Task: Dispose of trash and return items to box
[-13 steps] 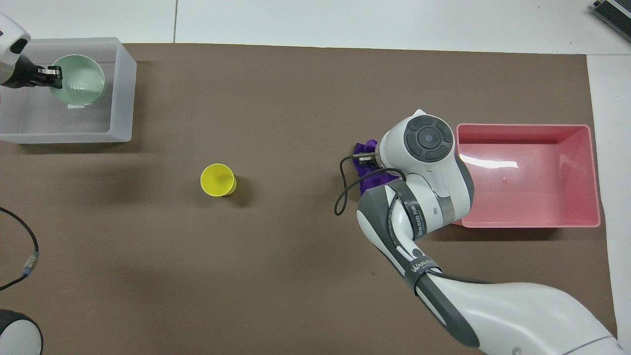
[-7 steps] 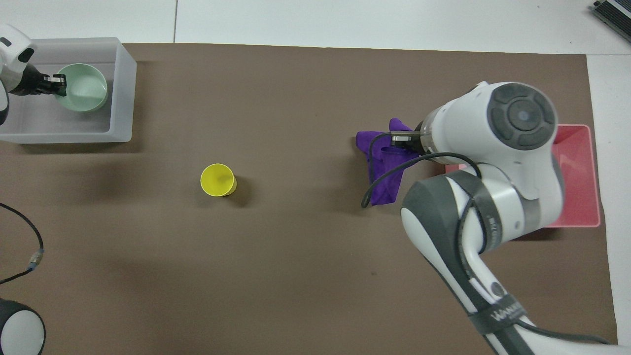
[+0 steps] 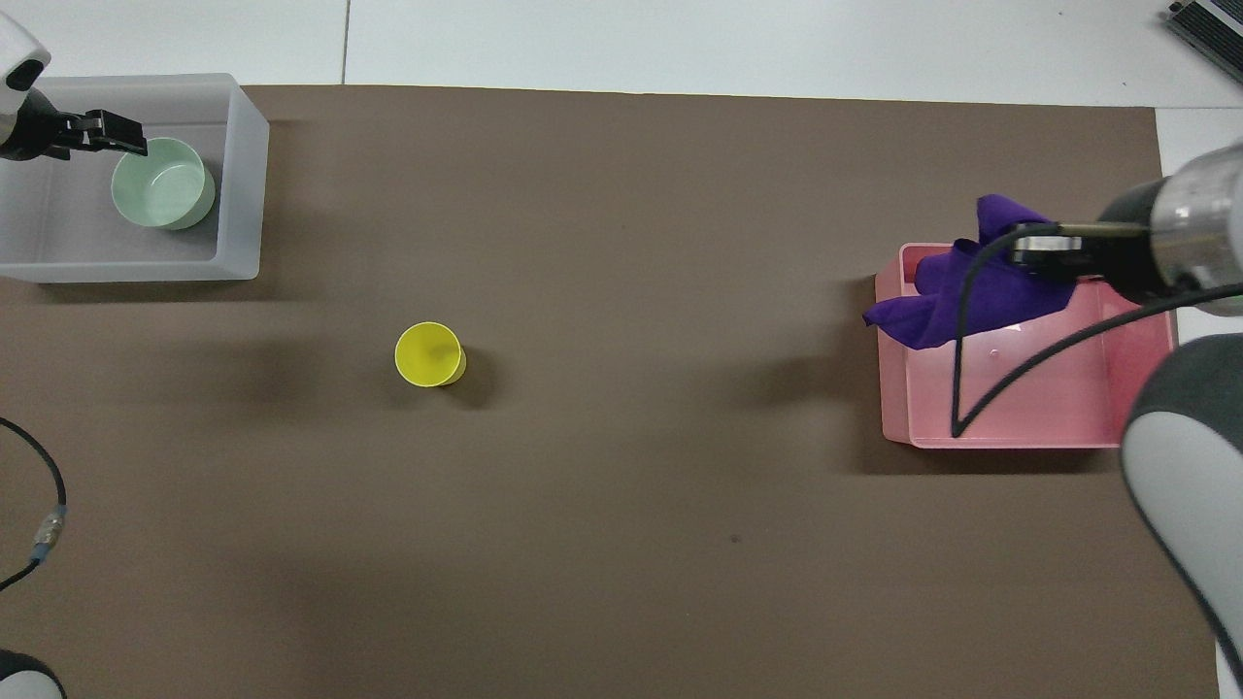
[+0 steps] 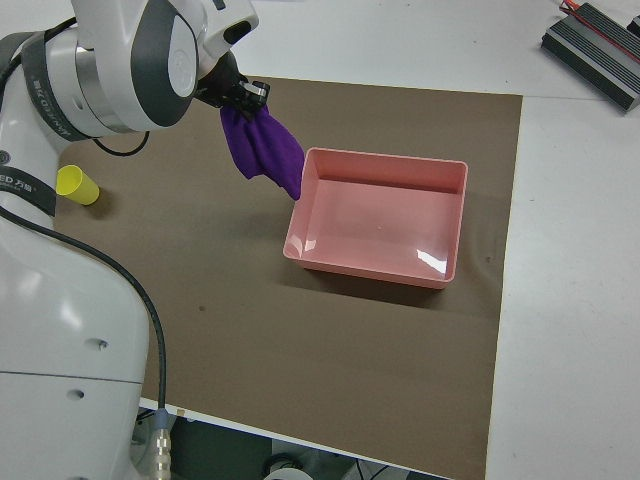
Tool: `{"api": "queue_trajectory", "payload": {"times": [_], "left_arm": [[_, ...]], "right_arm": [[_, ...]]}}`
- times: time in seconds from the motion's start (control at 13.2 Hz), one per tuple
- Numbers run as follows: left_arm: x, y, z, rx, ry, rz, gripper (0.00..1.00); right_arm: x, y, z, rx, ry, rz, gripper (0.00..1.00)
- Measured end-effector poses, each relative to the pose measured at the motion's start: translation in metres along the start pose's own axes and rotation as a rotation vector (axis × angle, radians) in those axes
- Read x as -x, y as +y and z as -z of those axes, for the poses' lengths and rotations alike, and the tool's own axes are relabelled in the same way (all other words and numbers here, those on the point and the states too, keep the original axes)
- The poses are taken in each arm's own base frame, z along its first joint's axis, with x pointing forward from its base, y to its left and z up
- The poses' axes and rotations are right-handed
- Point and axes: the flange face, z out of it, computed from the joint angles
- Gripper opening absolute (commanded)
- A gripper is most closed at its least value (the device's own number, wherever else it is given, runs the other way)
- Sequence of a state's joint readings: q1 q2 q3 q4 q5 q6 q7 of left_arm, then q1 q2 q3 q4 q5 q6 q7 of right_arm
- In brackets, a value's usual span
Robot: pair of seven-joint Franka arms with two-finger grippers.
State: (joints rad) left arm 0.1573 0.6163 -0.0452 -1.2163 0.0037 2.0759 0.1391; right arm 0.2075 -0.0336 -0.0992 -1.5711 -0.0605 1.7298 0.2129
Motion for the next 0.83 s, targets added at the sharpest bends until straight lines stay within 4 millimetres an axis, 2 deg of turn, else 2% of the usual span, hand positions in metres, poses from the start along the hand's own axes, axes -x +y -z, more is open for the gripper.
{"api": "queue_trajectory", "payload": {"times": [0.15,0.3,0.45,0.6,0.75,0.83], "left_arm": [[0.020,0.047,0.029,0.014,-0.020,-0.044,1.00],[0.053,0.105,0.048,0.027,-0.058,-0.047,1.00],[0.088,0.163,0.052,0.037,-0.103,-0.056,1.00],[0.122,0.212,0.040,0.044,-0.126,-0.080,1.00],[0.158,0.246,0.012,0.059,-0.076,-0.083,1.00],[0.177,0.254,-0.002,0.066,-0.054,-0.087,1.00]], "right_arm": [[0.004,0.049,0.018,0.012,0.005,0.039,0.00],[0.004,0.092,0.010,0.027,-0.007,0.067,0.00],[0.004,0.112,-0.020,0.033,-0.020,0.073,0.00],[0.006,0.123,-0.061,0.036,-0.025,0.080,0.00],[0.015,0.133,-0.109,0.037,-0.023,0.074,0.00],[0.021,0.137,-0.133,0.037,-0.030,0.068,0.00]]}}
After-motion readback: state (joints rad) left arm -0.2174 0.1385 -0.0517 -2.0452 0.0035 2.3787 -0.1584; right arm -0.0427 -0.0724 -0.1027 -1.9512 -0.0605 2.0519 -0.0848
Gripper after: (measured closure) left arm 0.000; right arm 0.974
